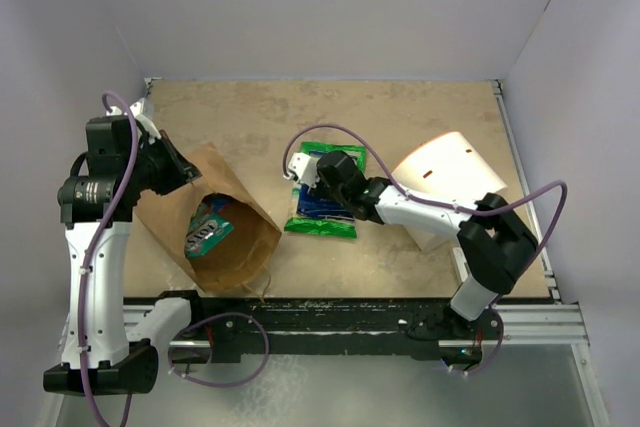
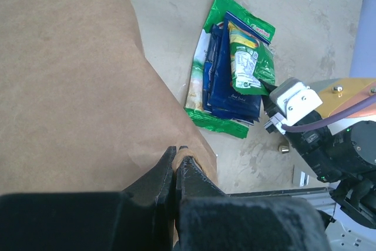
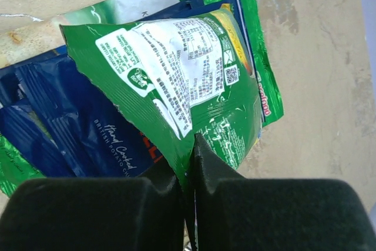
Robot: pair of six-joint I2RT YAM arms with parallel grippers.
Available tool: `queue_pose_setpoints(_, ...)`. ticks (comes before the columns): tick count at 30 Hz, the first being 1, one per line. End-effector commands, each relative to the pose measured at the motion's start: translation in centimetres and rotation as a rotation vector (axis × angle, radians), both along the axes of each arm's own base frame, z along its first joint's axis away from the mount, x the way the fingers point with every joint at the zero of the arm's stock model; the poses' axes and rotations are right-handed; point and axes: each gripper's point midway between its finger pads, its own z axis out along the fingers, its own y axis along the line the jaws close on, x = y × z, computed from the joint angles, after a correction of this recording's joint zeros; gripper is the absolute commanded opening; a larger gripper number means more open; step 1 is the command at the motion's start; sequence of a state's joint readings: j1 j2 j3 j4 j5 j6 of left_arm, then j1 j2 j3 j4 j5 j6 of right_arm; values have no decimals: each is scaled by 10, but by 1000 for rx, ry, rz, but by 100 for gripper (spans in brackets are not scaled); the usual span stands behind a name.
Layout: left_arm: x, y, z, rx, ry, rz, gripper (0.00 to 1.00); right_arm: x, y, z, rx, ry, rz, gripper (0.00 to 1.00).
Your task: Take the snacks out of the paper bag
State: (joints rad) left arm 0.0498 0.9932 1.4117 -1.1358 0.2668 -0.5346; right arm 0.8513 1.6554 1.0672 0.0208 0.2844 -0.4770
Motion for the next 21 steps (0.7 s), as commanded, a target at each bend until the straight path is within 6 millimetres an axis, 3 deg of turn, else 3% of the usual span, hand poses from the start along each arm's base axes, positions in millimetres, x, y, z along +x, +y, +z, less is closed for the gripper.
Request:
queue_pose_setpoints(1, 11, -5, 7, -20, -50, -18, 0, -14, 6, -2, 53, 48, 27, 8)
queue_pose_setpoints(8, 13, -5, 6, -33, -50, -6, 0, -29, 11, -13, 80, 111, 67, 9)
queue_pose_setpoints(9, 13, -5, 6, -34, -49, -5, 0, -35, 6, -23, 66, 134, 64, 9)
queue_pose_setpoints(14, 16, -4, 4, -34, -45, 0, 0, -43, 8, -31, 81, 174, 66, 17)
queue_pose_setpoints(21, 18, -3, 7, -32, -56, 8, 0, -66, 8, -19, 151, 284, 49, 45)
